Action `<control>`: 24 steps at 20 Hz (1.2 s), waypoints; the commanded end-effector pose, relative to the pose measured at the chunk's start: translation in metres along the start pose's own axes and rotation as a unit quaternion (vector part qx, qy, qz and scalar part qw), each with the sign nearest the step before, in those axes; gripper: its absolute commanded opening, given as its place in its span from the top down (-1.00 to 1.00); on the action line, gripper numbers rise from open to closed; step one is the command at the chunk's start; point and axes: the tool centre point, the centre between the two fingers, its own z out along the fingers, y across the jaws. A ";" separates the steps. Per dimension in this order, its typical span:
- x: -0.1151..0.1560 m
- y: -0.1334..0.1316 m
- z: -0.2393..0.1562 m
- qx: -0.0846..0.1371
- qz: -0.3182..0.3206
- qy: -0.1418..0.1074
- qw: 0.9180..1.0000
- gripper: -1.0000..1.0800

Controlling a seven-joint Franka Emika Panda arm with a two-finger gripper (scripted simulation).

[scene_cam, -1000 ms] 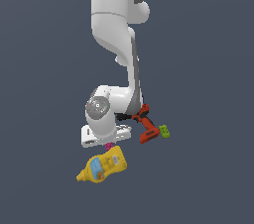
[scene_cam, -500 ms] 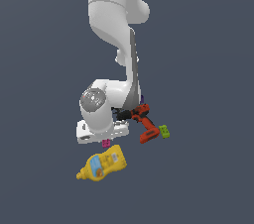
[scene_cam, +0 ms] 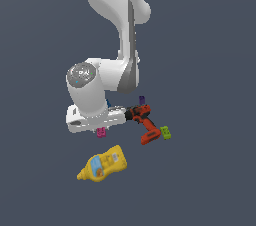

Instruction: Pick up a designated object from a clutter of objects.

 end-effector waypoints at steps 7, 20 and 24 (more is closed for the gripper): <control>-0.030 0.016 -0.095 0.002 -0.001 -0.002 1.000 1.00; -0.065 0.040 -0.218 0.004 -0.003 -0.006 1.000 1.00; -0.071 0.044 -0.240 0.004 -0.003 -0.007 1.000 1.00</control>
